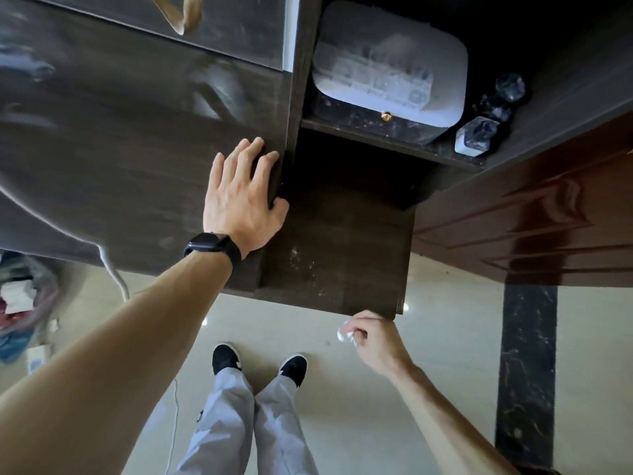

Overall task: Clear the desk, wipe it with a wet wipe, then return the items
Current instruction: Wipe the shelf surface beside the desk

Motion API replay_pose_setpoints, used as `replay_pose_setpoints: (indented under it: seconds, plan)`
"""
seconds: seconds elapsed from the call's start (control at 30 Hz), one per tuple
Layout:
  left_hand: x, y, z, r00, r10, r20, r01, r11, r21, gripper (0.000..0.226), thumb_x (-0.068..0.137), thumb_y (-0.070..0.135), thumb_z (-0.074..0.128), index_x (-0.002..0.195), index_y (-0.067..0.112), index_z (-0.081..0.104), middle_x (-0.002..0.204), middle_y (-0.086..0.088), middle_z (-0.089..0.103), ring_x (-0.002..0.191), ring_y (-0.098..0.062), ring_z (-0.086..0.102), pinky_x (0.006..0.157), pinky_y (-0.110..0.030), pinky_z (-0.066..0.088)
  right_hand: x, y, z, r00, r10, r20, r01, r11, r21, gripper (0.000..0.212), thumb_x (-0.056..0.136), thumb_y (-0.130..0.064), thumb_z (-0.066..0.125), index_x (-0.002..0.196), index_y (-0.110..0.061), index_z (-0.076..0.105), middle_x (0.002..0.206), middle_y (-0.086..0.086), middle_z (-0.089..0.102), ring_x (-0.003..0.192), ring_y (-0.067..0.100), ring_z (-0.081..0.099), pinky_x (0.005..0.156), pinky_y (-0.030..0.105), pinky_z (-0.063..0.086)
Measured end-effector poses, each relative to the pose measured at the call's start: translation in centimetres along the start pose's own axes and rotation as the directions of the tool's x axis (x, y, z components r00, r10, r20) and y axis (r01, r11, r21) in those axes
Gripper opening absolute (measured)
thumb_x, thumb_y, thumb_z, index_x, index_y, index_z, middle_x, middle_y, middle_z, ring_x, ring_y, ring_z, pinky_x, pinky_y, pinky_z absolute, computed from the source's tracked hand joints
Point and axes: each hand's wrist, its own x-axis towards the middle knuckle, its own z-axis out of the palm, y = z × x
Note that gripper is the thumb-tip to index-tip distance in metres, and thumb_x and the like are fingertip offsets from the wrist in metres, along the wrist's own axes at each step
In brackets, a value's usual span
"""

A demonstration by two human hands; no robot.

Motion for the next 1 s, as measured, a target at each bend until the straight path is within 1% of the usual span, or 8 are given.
replay_pose_setpoints:
  seconds: [0.07,0.2,0.3,0.47,0.63,0.8,0.93,1.0]
  plan:
    - [-0.6,-0.5,-0.2,0.999,0.016,0.031,-0.016,1.0,0.01,0.069,0.089,0.039,0.055,0.151,0.017,0.035,0.162,-0.008,0.027,0.151,-0.027,0.019,0.123,-0.05,0.015,1.8,-1.2,-2.3,0.993,0.025,0.113,-0.021,0.999,-0.039,0.035,0.078,-0.001,0.052,0.075,-0.025,0.077,0.081,-0.017,0.066,0.077,0.005,0.064,0.068,0.018,0.05]
    - [-4.3,-2.1,-0.8,0.993,0.027,0.116,-0.039,0.994,0.102,0.077,0.094,0.059,0.043,0.158,0.025,0.019,0.167,-0.001,0.013,0.154,-0.023,0.01,0.125,-0.05,0.009,9.2,-3.3,-6.7,0.973,0.092,-0.212,-0.066,0.989,0.129,0.023,0.086,-0.014,0.059,0.088,-0.028,0.076,0.079,-0.007,0.071,0.066,0.005,0.062,0.057,0.009,0.04]
    - [-6.7,-2.5,-0.8,0.994,-0.007,0.109,-0.007,0.993,0.122,0.079,0.093,0.065,0.04,0.159,0.028,0.016,0.167,0.001,0.012,0.154,-0.022,0.008,0.125,-0.05,0.008,15.2,-4.4,-8.4,0.897,0.088,-0.433,-0.039,0.992,0.122,0.018,0.09,-0.026,0.062,0.101,-0.022,0.075,0.1,0.007,0.067,0.086,0.02,0.065,0.072,0.016,0.041]
    - [-6.7,-2.4,-0.4,0.998,-0.024,0.052,0.018,0.992,0.124,0.079,0.088,0.061,0.048,0.156,0.027,0.027,0.165,0.001,0.022,0.153,-0.022,0.017,0.124,-0.049,0.012,20.0,-3.8,-7.0,0.806,0.01,-0.591,-0.039,0.999,-0.037,0.025,0.094,-0.023,0.056,0.113,-0.021,0.072,0.112,0.01,0.067,0.103,0.03,0.061,0.087,0.028,0.044]
    - [-6.7,-2.4,-0.7,0.996,-0.034,0.086,0.023,0.991,0.133,0.079,0.089,0.061,0.046,0.158,0.029,0.022,0.166,0.001,0.019,0.153,-0.022,0.014,0.124,-0.049,0.011,10.2,-3.1,0.0,0.842,-0.271,-0.466,0.194,0.959,-0.207,0.032,0.083,0.002,0.059,0.102,-0.019,0.073,0.104,0.008,0.059,0.092,0.027,0.053,0.084,0.039,0.051]
    - [-6.6,-2.2,-0.9,0.993,-0.048,0.104,0.034,0.991,0.132,0.079,0.089,0.061,0.047,0.158,0.03,0.021,0.166,0.001,0.019,0.153,-0.023,0.014,0.124,-0.049,0.01,1.0,-0.5,3.7,0.921,-0.342,-0.185,0.324,0.938,-0.12,0.03,0.077,0.005,0.067,0.091,-0.02,0.075,0.093,-0.007,0.061,0.082,0.017,0.061,0.074,0.024,0.05]
    - [-6.7,-2.3,-0.7,0.996,-0.045,0.076,0.035,0.991,0.13,0.079,0.088,0.06,0.049,0.157,0.029,0.024,0.165,0.0,0.021,0.153,-0.024,0.017,0.124,-0.05,0.012,5.5,-3.6,-0.5,0.919,-0.196,-0.342,0.222,0.974,0.038,0.028,0.079,0.007,0.064,0.087,-0.015,0.078,0.087,-0.005,0.063,0.079,0.004,0.061,0.077,0.004,0.042]
    - [-6.6,-2.3,-0.7,0.996,-0.046,0.075,0.036,0.99,0.135,0.079,0.088,0.061,0.049,0.157,0.03,0.024,0.165,0.001,0.021,0.153,-0.023,0.017,0.124,-0.049,0.011,10.0,-5.4,-3.0,0.884,-0.169,-0.435,0.199,0.98,0.022,0.021,0.085,-0.001,0.065,0.096,-0.014,0.076,0.094,0.002,0.065,0.083,0.01,0.062,0.077,0.004,0.038]
